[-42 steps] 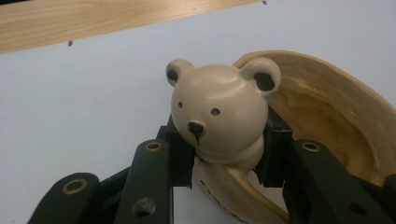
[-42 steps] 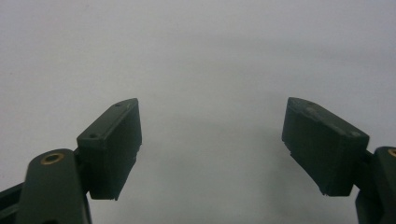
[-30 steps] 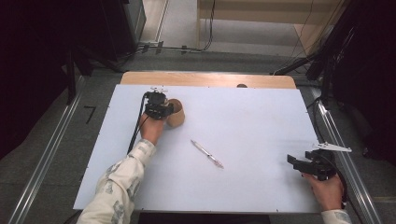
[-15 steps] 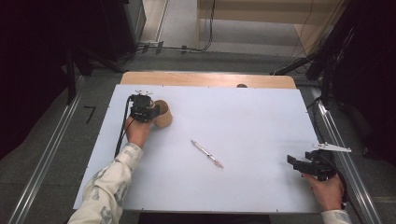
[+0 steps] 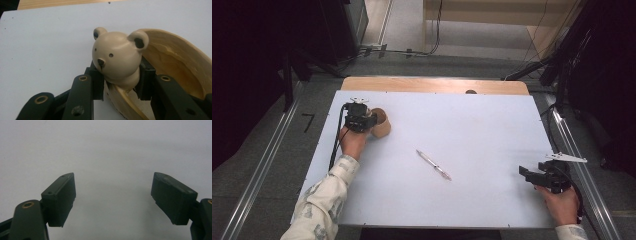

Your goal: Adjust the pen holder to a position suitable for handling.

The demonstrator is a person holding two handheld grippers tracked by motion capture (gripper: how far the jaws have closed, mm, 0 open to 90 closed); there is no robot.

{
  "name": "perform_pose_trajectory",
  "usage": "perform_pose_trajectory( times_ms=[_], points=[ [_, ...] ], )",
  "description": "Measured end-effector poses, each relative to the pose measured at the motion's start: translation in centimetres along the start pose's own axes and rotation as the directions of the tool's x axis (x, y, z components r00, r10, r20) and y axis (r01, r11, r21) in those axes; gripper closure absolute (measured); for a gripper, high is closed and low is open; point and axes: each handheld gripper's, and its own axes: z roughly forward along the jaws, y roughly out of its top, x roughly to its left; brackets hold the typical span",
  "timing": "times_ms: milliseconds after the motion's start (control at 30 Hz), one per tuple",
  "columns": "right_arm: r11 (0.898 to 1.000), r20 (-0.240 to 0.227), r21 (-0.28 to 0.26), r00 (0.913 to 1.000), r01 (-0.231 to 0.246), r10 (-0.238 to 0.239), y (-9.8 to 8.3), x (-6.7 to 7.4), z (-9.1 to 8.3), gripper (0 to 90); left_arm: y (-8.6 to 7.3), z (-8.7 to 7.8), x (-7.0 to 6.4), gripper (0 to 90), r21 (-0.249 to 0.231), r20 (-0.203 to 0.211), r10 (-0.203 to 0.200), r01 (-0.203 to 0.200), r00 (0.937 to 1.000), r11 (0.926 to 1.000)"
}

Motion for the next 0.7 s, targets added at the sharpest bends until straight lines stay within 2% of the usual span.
perform_pose_trajectory(
  times_ms=[133, 167, 200, 233, 267, 300, 400, 567, 700],
  points=[
    [1.000, -0.002, -0.002, 1.0000, 0.004, -0.004, 0.0, 0.0, 0.0, 18.8, 0.1, -0.2, -0.1, 57.2, -0.020, -0.003, -0.015, 0.015, 0.9999, 0.9997],
    [1.000, -0.002, -0.002, 1.0000, 0.003, -0.003, 0.0, 0.0, 0.0, 18.8, 0.2, -0.3, 0.0, 47.9, -0.028, -0.004, -0.021, 0.021, 0.9998, 0.9994],
    [1.000, -0.002, -0.001, 1.0000, 0.003, -0.003, 0.0, 0.0, 0.0, 18.8, 0.2, -0.4, 0.0, 43.1, -0.028, 0.000, -0.023, 0.023, 0.9997, 0.9993],
    [1.000, -0.002, -0.001, 1.0000, 0.003, -0.003, 0.0, 0.0, 0.0, 18.8, 0.2, -0.5, 0.1, 43.1, -0.031, -0.001, -0.026, 0.026, 0.9997, 0.9992],
    [1.000, 0.000, -0.001, 1.0000, 0.004, -0.004, 0.0, 0.0, 0.0, 18.8, 0.2, -0.7, 0.1, 31.9, -0.035, -0.001, -0.032, 0.032, 0.9995, 0.9989],
    [1.000, 0.000, -0.001, 1.0000, 0.004, -0.004, 0.0, 0.0, 0.0, 18.8, 0.2, -0.8, 0.2, 31.9, -0.044, -0.002, -0.037, 0.037, 0.9993, 0.9983],
    [1.000, 0.000, 0.000, 1.0000, 0.003, -0.003, 0.0, 0.0, 0.0, 18.8, 0.2, -1.3, 0.2, 17.7, -0.053, -0.005, -0.053, 0.053, 0.9986, 0.9972],
    [1.000, 0.001, 0.001, 1.0000, 0.003, -0.003, 0.0, 0.1, 0.0, 18.8, 0.2, -2.1, -0.3, 14.0, -0.075, 0.000, -0.043, 0.043, 0.9991, 0.9963],
    [1.000, 0.002, -0.002, 1.0000, 0.007, -0.007, 0.0, 0.1, 0.0, 18.8, 0.1, -3.0, -0.8, 11.8, -0.112, 0.012, -0.037, 0.038, 0.9993, 0.9930]
  ],
)
